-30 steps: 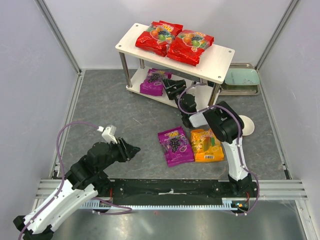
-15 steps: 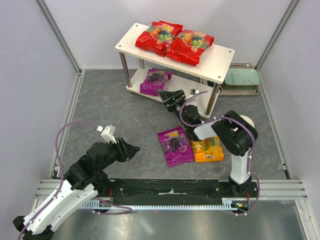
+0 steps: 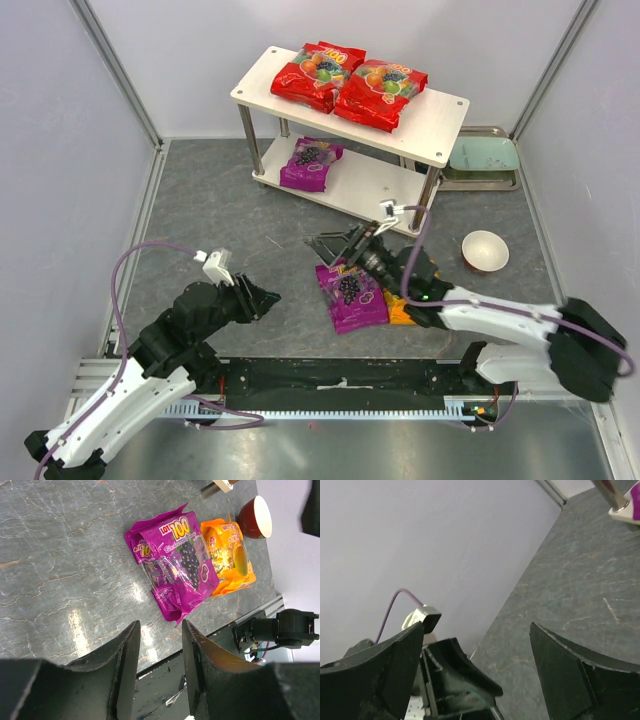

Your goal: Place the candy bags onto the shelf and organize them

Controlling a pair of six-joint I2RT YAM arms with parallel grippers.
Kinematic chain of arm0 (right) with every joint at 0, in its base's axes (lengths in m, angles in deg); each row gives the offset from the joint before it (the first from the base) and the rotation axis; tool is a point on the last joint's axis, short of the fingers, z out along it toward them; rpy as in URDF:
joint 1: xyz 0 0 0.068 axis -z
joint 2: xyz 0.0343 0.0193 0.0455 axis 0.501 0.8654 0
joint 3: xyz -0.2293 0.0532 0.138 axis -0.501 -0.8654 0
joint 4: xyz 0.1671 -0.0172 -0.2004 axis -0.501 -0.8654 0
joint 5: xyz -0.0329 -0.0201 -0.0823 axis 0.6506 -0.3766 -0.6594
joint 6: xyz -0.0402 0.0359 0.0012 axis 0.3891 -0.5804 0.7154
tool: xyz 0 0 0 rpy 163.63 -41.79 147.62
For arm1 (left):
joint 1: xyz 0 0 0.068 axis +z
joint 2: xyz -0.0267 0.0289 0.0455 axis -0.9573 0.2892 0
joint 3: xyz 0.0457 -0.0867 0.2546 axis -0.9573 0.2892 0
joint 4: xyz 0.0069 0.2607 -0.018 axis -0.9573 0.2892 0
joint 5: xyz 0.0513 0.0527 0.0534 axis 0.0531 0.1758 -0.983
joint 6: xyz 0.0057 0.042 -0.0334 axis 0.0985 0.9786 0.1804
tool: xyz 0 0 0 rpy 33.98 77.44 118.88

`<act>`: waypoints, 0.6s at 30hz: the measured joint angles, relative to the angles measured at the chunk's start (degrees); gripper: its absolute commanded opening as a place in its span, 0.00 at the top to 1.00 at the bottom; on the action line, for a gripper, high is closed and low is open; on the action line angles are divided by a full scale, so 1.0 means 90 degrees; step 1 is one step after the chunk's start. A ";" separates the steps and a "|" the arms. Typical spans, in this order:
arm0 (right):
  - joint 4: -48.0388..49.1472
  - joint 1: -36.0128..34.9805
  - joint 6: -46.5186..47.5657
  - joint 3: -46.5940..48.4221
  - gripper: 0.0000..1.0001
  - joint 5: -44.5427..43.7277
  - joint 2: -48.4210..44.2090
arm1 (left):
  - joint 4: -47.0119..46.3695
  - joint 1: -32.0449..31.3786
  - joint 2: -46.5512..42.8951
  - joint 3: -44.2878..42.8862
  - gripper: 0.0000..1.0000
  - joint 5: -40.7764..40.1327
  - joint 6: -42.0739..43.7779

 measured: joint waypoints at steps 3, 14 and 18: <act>-0.1566 -0.0070 0.0610 -0.0056 0.04 -0.0192 -0.1370 | 0.0000 0.0000 0.0022 -0.0017 0.54 0.0000 0.0000; -0.5911 0.0418 0.1931 -0.0338 0.03 0.0095 -0.2385 | -0.0012 0.0000 0.0204 -0.0017 0.55 0.0046 0.0000; -0.6834 0.0432 0.2089 -0.0250 0.02 0.0119 -0.2203 | -0.0029 0.0000 0.0204 -0.0019 0.55 0.0051 -0.0005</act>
